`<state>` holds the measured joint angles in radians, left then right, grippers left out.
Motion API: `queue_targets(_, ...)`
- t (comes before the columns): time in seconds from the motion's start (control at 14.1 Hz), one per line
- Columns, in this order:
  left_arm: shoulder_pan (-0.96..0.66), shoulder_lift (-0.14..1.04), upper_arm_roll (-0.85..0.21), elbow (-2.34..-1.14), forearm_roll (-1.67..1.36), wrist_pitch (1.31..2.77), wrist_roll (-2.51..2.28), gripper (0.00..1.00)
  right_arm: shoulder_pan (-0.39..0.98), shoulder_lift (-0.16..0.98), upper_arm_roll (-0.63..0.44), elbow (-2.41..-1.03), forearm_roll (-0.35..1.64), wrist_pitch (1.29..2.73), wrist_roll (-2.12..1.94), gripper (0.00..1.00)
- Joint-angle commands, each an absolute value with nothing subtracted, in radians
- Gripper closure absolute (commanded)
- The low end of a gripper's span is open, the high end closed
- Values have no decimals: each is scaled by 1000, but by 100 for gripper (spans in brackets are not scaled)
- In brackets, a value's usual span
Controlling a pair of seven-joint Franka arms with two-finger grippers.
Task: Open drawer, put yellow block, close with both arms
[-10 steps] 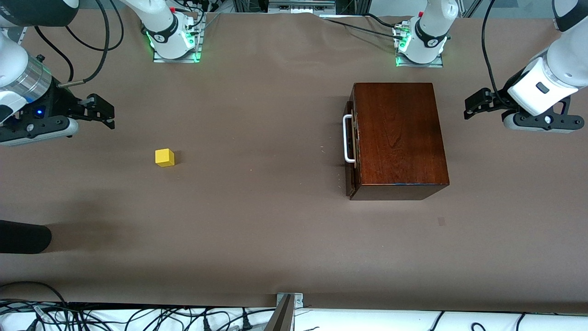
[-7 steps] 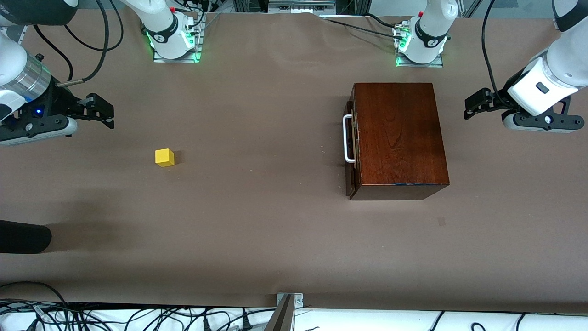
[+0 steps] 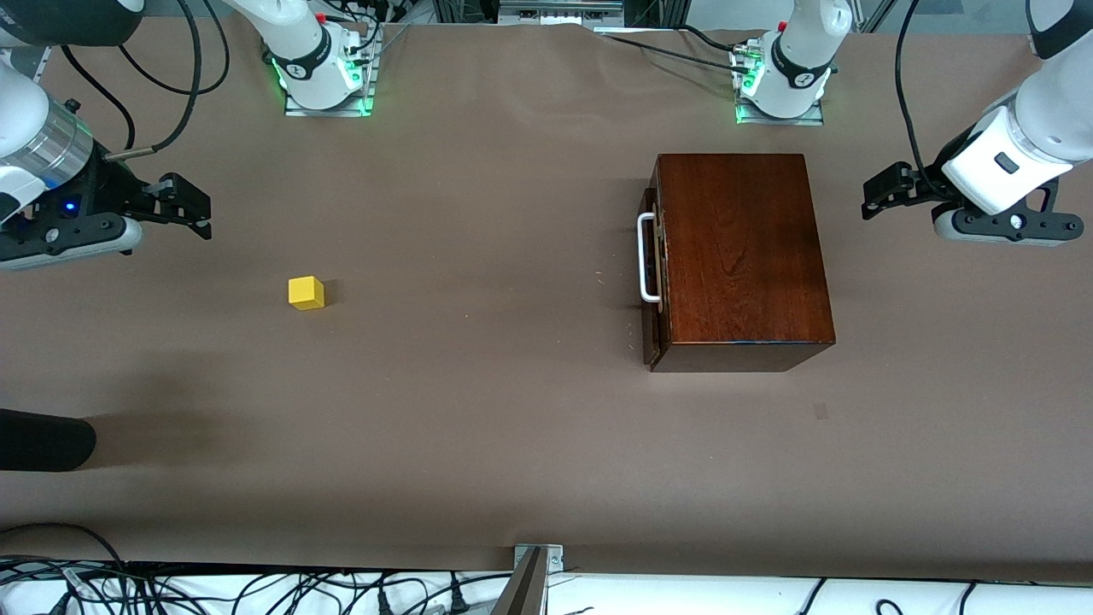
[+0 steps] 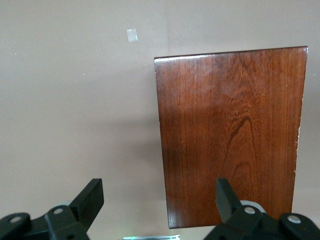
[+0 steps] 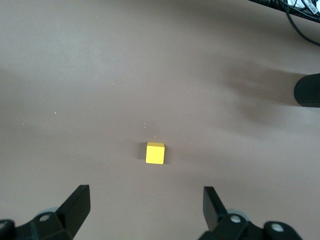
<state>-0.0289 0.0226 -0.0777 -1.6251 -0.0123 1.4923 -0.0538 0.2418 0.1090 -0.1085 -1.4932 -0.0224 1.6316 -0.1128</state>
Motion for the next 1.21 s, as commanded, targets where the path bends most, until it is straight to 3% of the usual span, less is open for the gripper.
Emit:
queue_targets(0.0,-44,54,-101,-1589,-9,1454,-55,0,242,103,-104,-1480,-25,1612,-106,0)
queue_targets(0.36,-72,67,-112,-1588,-57,1450,-49,0,241,104,-110,-1480,-25,1611,-107,0)
queue_targets(0.57,-109,83,-179,-1586,-48,1468,-86,0,241,104,-110,-1480,-25,1611,-104,0)
queue_targets(0.93,-150,182,-351,-1589,-5,1624,-444,0,239,104,-110,-1480,-23,1611,-104,0)
queue_targets(1.14,-268,256,-362,-1589,89,1721,-587,0,239,104,-110,-1480,-23,1611,-104,0)
